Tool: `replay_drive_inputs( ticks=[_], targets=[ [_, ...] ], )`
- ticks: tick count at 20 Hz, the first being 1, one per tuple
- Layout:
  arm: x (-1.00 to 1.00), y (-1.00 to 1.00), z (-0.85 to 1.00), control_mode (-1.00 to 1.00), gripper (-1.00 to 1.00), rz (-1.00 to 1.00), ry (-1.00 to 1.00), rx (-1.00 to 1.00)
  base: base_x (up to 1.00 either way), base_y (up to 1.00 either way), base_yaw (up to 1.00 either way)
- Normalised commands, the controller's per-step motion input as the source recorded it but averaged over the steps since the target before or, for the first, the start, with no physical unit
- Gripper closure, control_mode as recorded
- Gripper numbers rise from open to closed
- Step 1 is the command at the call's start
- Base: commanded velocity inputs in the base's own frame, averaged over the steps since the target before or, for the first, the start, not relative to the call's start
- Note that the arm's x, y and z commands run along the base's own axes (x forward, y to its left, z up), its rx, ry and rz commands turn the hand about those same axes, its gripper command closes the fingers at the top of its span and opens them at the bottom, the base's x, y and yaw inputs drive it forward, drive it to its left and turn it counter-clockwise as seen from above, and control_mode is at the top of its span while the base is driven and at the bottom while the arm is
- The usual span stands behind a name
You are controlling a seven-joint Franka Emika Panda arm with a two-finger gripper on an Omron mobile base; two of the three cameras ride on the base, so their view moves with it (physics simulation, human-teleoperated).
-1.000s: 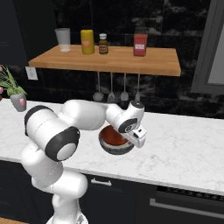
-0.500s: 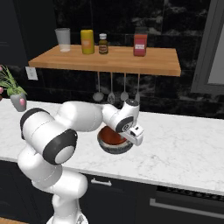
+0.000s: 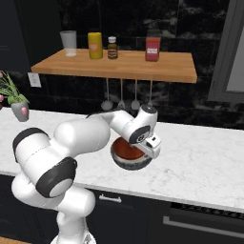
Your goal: Pick up the bowls on the counter and stack them on top of one another in the open cabinet. Place the smaller bowl on top of the larger bowl.
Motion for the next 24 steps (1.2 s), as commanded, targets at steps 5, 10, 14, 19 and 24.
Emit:
replay_drive_inputs(
  ticks=[5, 10, 14, 19, 24],
  targets=[
    [-0.10, 0.00, 0.15, -1.00, -1.00, 0.00, -0.02, 0.00, 0.00, 0.00, 0.00],
    [0.00, 0.00, 0.01, -1.00, -1.00, 0.00, -0.02, 0.01, 0.00, 0.00, 0.00],
    [0.00, 0.00, -0.02, -1.00, -1.00, 0.00, 0.02, -0.01, 0.00, 0.00, 0.00],
    [0.01, 0.08, -0.20, -1.00, -1.00, 0.04, 0.12, -0.20, 0.00, 0.00, 0.00],
    [0.00, 0.06, -0.22, -1.00, -1.00, 0.14, 0.08, -0.16, 0.00, 0.00, 0.00]
  ],
)
